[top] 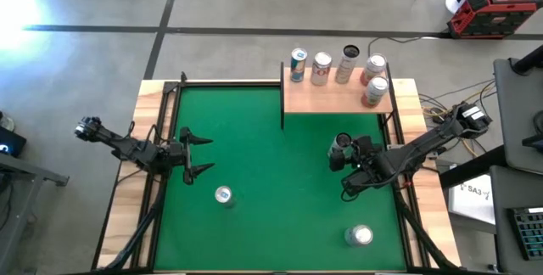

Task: Place canned beverage on shelf
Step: Put the white-yellow soda can on the shelf aligned with the other white-yellow soda can

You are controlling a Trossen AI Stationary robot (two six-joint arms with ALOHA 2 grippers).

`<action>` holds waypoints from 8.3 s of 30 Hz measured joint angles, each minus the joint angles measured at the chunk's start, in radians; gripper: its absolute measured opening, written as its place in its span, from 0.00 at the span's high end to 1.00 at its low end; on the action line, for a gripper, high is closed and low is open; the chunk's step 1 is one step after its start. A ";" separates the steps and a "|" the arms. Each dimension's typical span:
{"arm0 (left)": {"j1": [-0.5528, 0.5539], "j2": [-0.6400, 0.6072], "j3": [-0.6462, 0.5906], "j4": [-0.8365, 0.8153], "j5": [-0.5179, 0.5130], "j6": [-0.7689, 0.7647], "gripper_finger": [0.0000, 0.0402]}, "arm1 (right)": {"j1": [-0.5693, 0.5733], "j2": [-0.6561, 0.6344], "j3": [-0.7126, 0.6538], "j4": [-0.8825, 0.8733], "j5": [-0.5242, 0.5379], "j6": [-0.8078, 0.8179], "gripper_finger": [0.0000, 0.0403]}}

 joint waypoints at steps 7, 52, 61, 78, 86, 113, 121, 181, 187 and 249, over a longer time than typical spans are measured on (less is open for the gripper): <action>0.000 0.000 0.000 0.000 0.000 0.000 0.10 | -0.009 0.080 0.052 -0.054 -0.066 0.107 0.09; 0.000 0.000 0.000 0.000 0.000 0.000 0.10 | -0.156 0.527 0.408 -0.525 -0.140 0.573 0.09; 0.000 0.000 0.000 0.000 0.000 0.000 0.10 | -0.166 0.527 0.389 -0.470 -0.090 0.558 0.31; 0.000 0.000 0.000 0.000 0.000 0.000 0.10 | -0.156 0.492 0.536 -0.553 -0.101 0.459 0.41; 0.000 0.000 0.000 0.000 0.000 0.000 0.10 | -0.158 0.377 0.574 -0.565 -0.049 0.352 0.41; 0.000 0.000 0.000 0.000 0.000 0.000 0.10 | -0.406 0.152 0.623 -0.567 0.140 -0.138 0.34; 0.000 0.000 0.000 0.000 0.000 0.000 0.10 | -0.474 0.195 0.623 -0.557 0.192 -0.106 0.34; 0.000 0.000 0.000 0.000 0.000 0.000 0.10 | -0.600 0.265 0.623 -0.530 0.003 -0.005 0.06; 0.000 0.000 0.000 0.000 0.000 0.000 0.10 | -0.600 0.265 0.623 -0.529 -0.022 -0.003 0.06; 0.000 0.000 0.000 0.000 0.000 0.000 0.10 | -0.600 0.265 0.623 -0.524 -0.103 -0.024 0.49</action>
